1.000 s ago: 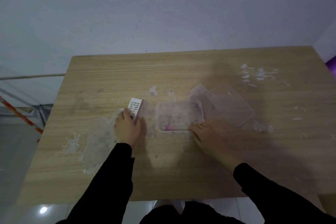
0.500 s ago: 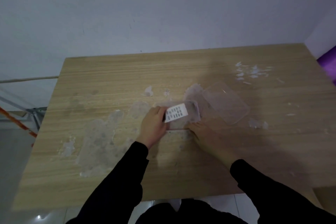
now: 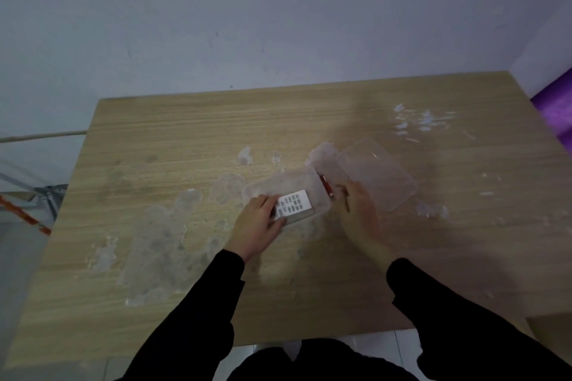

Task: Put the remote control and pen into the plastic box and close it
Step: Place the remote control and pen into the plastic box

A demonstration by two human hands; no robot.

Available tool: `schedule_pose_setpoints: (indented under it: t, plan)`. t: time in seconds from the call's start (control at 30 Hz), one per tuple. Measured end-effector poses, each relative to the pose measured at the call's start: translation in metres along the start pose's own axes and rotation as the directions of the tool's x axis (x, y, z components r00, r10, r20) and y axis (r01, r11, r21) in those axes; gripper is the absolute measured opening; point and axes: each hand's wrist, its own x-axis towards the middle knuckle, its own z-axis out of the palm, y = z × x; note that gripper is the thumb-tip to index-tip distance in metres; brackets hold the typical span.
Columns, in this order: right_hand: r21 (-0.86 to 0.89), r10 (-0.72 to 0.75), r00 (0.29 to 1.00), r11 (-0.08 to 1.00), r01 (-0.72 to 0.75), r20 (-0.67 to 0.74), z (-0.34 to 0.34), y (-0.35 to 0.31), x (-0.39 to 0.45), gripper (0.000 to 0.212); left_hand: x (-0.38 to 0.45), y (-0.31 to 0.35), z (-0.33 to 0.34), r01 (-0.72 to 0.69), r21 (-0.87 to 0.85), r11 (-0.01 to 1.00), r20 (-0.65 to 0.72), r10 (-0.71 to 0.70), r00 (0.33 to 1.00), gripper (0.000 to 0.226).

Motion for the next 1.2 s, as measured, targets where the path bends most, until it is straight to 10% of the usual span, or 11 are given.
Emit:
schedule_pose_setpoints:
  t: [0.2,0.4,0.63,0.83,1.2]
  plan:
    - [-0.105,0.184,0.956,0.981,-0.164,0.226,0.012,0.007,0.03,0.02,-0.002,-0.004,-0.001,-0.064,-0.025,0.998,0.054,0.065,0.996,0.061]
    - [0.014,0.215,0.966,0.976,-0.219,0.142,0.008,-0.001,0.047,0.009,0.0,0.004,-0.008,-0.055,-0.1,0.993,0.053,0.06,0.997,0.055]
    - [0.231,-0.21,0.961,0.959,0.166,0.181,-0.011,-0.055,0.069,0.018,0.029,0.031,-0.028,-0.009,-0.318,0.948,-0.148,-0.04,0.988,0.064]
    - [0.134,-0.348,0.868,0.938,0.321,0.355,-0.002,-0.065,0.072,0.016,0.039,0.025,-0.033,0.147,-0.337,0.93,-0.202,-0.224,0.953,0.011]
    - [-0.379,-0.356,0.743,0.688,0.618,0.567,0.023,-0.064,0.066,0.018,0.036,-0.005,-0.022,0.022,0.375,0.927,0.011,-0.028,1.0,0.03]
